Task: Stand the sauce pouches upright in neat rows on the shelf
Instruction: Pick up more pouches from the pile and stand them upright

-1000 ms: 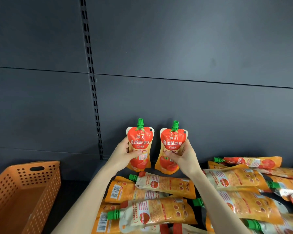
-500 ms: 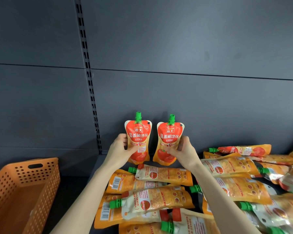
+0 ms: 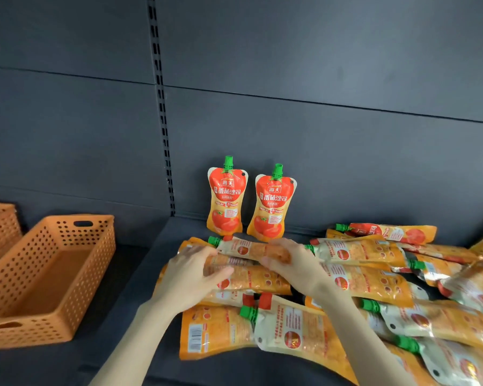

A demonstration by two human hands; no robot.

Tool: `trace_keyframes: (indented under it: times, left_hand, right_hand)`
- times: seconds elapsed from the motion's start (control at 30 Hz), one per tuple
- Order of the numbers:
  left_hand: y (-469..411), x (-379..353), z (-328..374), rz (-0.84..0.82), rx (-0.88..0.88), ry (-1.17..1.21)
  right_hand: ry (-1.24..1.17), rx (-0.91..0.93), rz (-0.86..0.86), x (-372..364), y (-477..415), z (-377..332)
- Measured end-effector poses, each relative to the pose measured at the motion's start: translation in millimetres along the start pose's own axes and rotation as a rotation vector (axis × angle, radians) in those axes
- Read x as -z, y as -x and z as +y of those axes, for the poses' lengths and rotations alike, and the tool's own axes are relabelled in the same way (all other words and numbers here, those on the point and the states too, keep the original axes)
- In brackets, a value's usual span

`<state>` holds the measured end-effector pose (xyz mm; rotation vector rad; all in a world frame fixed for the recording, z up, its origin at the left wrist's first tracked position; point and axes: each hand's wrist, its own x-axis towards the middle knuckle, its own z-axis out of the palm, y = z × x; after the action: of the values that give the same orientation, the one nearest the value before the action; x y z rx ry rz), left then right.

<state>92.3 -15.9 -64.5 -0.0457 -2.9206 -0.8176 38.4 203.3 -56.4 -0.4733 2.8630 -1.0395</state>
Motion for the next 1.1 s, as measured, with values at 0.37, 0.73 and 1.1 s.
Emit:
trace_keyframes:
  times: [0.37, 0.73, 1.1]
  left_hand:
    - [25, -4, 7, -0.043, 0.169, -0.319]
    - [18, -7, 4, -0.018, 0.234, -0.217]
    - [23, -10, 7, 0.247, 0.197, 0.201]
  right_hand:
    - [0.239, -0.039, -0.103, -6, 0, 1]
    - [0.259, -0.089, -0.121, -3, -11, 0]
    - [0.112, -0.084, 0.007, -15, -5, 7]
